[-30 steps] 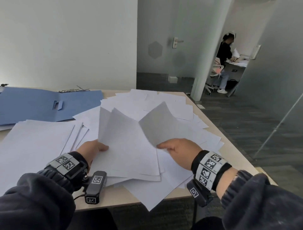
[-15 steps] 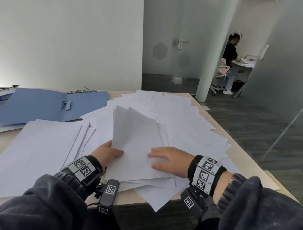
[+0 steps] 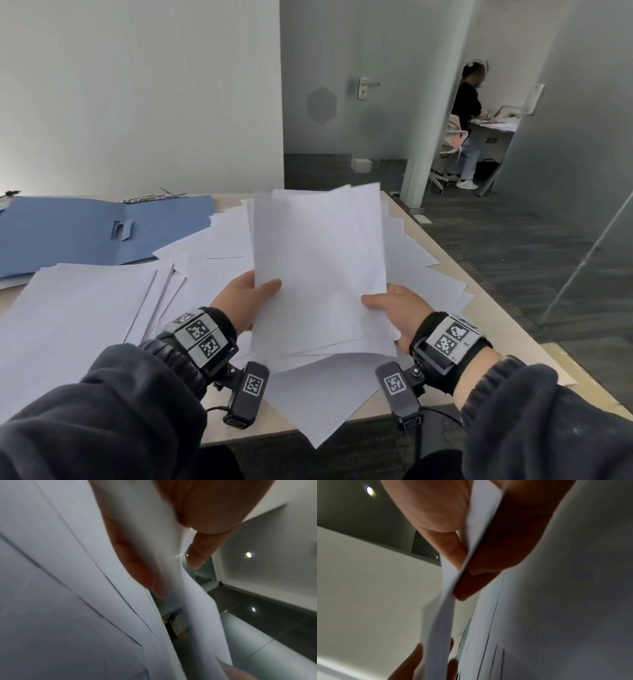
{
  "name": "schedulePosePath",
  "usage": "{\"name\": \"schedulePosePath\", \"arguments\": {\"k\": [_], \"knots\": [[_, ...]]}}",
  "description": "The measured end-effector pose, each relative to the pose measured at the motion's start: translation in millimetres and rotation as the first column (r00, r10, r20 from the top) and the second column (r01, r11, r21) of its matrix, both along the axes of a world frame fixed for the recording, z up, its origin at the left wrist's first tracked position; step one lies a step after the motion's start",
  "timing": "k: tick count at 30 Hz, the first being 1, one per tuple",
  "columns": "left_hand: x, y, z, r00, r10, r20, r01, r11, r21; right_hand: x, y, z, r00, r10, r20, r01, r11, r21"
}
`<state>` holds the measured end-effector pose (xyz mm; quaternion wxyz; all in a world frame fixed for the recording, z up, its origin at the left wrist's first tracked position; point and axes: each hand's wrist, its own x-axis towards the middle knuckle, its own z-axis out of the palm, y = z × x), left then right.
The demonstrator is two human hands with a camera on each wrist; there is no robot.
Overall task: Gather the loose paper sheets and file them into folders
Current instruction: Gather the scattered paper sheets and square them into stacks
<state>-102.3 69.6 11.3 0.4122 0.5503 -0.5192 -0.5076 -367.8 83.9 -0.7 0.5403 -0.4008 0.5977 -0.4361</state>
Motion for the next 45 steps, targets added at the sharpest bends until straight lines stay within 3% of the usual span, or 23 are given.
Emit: {"name": "schedulePosePath", "arguments": {"k": [2,5,7,10,12,19,24,30,33,37,40,45], "knots": [[-4,-7,6,0.988,-0.024,0.153,0.027,0.999,-0.019,-15,-5,-1,0.988,-0.155,-0.007,0.155,0.986,-0.055],[1,-23,12,0.928,-0.03,0.37,0.059,0.996,-0.067,-42,-9,1,0.913,-0.406,-0.046,0.398,0.909,-0.126],[5,-35,14,0.82,-0.032,0.572,0.095,0.992,-0.08,-58,-12,3,0.842,-0.533,-0.089,0.513,0.84,-0.174],[5,-48,13,0.596,-0.103,0.796,0.159,0.987,0.009,-75,-13,6,0.772,-0.623,-0.121,0.593,0.776,-0.215],[6,-54,10,0.494,-0.15,0.856,0.163,0.984,0.078,-76,-11,10,0.762,-0.629,-0.154,0.593,0.773,-0.227],[6,-61,-8,0.315,-0.311,0.897,0.169,0.948,0.27,-68,-19,-3,0.86,-0.472,-0.192,0.445,0.879,-0.171],[9,-59,-5,0.242,-0.33,0.912,0.221,0.934,0.279,-57,-22,-10,0.902,-0.383,-0.201,0.356,0.921,-0.159],[6,-50,3,0.084,-0.232,0.969,0.29,0.936,0.199,-44,-20,-8,0.941,-0.277,-0.196,0.267,0.961,-0.075],[3,-44,8,0.077,-0.188,0.979,0.314,0.936,0.156,-45,-19,-11,0.955,-0.211,-0.207,0.212,0.977,-0.017],[3,-43,12,0.162,-0.129,0.978,0.342,0.937,0.068,-52,-18,-13,0.96,-0.178,-0.215,0.189,0.981,0.032],[3,-41,19,0.313,-0.001,0.95,0.343,0.933,-0.112,-63,-21,-14,0.954,-0.182,-0.238,0.202,0.978,0.061],[3,-38,24,0.669,0.101,0.736,0.312,0.861,-0.402,-77,-16,-15,0.957,-0.261,-0.126,0.278,0.951,0.135]]}}
